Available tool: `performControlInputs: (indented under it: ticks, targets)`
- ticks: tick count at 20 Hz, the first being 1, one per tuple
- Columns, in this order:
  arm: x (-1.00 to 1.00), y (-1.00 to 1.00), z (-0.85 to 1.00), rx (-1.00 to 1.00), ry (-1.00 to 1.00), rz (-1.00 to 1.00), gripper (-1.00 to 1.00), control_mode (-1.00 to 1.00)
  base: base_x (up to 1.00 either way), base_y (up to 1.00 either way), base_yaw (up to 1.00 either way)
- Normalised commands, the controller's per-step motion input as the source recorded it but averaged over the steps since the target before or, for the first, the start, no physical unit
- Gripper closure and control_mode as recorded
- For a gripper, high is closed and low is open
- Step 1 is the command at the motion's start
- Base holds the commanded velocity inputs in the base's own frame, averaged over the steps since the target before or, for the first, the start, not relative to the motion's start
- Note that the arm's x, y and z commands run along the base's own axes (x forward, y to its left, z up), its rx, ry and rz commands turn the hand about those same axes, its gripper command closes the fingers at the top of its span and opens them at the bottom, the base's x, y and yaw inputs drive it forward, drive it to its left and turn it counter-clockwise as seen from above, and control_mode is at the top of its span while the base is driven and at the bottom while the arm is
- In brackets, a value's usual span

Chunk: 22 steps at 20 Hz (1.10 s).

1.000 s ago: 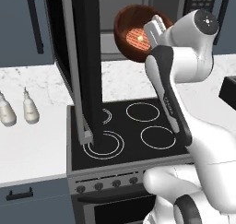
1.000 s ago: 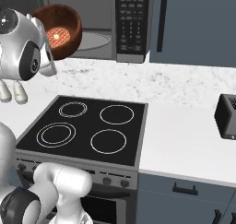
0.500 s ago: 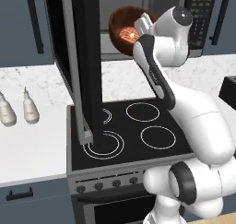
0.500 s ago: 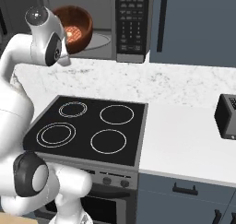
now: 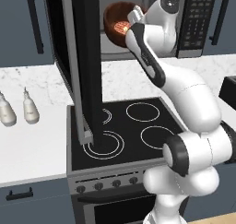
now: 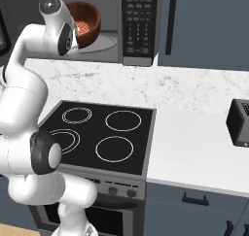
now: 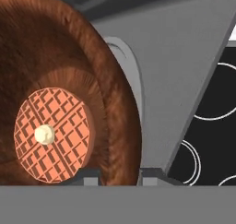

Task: Open the microwave, place the bowl with waffle inside the microwave, then close the microwave door and turn it on.

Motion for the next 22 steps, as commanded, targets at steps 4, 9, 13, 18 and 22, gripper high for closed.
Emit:
performControlInputs:
  ticks: [4,9,13,18,22]
  targets:
    - [0.51,0.25,-0.04,0.0,0.01,0.0,1.0,-1.0,0.0,0.0,0.0]
    - [0.28,0.12,-0.15,0.0,-0.02,0.0,1.0,-1.0,0.0,0.0,0.0]
    - [0.21,0.03,-0.22,0.0,-0.01,0.0,1.0,-1.0,0.0,0.0,0.0]
    - [0.32,0.0,-0.11,0.0,0.0,0.0,1.0,-1.0,0.0,0.0,0.0]
    - [0.21,0.01,-0.03,0.0,0.0,0.0,1.0,-1.0,0.0,0.0,0.0]
